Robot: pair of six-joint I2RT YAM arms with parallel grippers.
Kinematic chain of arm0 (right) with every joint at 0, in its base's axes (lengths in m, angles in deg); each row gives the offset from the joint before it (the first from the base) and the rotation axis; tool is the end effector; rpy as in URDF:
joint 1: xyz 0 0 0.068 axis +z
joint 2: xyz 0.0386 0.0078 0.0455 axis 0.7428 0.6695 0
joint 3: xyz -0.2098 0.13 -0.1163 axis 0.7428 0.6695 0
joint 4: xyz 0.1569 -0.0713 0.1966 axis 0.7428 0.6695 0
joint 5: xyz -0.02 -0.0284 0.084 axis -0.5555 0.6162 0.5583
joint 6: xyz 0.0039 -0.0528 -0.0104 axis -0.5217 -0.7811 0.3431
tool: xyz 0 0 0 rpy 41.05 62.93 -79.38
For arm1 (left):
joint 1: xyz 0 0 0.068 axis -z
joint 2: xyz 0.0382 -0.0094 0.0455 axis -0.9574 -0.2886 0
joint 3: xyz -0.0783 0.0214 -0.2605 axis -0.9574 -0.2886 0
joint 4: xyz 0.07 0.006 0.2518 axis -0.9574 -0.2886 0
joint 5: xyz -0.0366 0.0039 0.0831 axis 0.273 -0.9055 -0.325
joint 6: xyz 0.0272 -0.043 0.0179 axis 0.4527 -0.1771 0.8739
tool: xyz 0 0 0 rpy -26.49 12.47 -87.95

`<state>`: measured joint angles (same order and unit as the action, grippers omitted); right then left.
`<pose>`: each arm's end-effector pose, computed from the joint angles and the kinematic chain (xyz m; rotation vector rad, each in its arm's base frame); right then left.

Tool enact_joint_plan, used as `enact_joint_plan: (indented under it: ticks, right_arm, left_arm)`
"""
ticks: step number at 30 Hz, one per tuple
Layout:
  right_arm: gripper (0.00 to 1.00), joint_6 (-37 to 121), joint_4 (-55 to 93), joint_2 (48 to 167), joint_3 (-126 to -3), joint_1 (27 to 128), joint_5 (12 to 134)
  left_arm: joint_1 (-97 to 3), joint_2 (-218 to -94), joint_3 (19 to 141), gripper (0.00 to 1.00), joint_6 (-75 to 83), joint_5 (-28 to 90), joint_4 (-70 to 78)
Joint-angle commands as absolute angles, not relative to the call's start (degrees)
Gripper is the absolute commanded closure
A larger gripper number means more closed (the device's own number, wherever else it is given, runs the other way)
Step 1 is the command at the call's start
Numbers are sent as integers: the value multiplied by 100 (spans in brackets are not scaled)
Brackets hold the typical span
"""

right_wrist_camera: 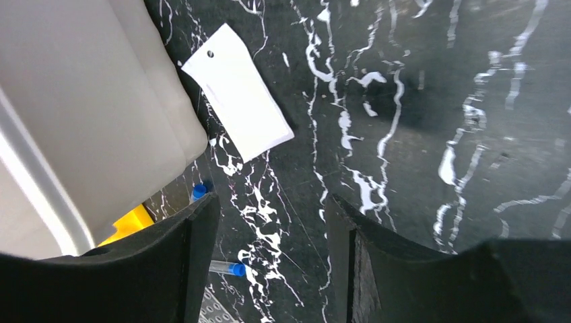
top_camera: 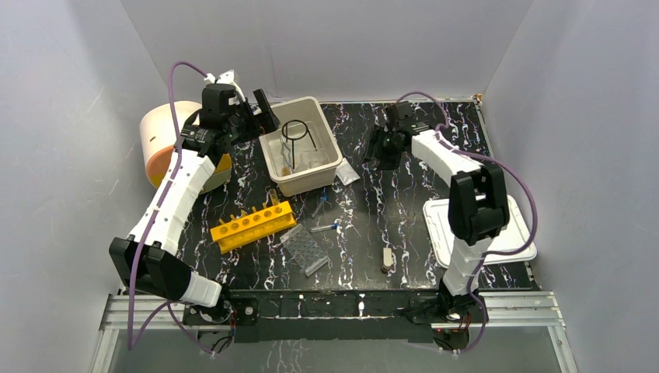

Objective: Organize the chemistry lab equipment

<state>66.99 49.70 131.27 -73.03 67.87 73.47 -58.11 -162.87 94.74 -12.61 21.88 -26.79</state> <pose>0.3808 0.1431 0.2515 0.2085 2.5404 0.5436 0.3126 -0.0841 0.4112 -0.2367 2.0054 -0.4752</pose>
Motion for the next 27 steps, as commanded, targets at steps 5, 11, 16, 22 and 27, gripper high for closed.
enact_joint_plan:
  ticks: [5, 11, 16, 22, 27]
  right_arm:
    - [36, 6804, 4490, 14043, -7823, 6915, 7879]
    - [44, 6549, 4317, 14478, -7886, 6896, 7940]
    - [50, 6326, 4108, 14683, -7873, 6800, 8287]
    - [53, 6236, 3962, 14896, -7881, 6730, 8729]
    - [54, 6162, 3717, 15006, -7820, 6704, 9495]
  left_arm:
    - [-5841, -16243, 9484, 2, -1415, 2559, -2589]
    - [-5843, -16252, 9439, 2, -1518, 2670, -2560]
    - [-5841, -16294, 9477, 2, -1492, 2658, -2561]
    - [-5844, -16365, 9509, 2, -1483, 2657, -2559]
    - [-5838, -16401, 9558, 2, -1457, 2658, -2561]
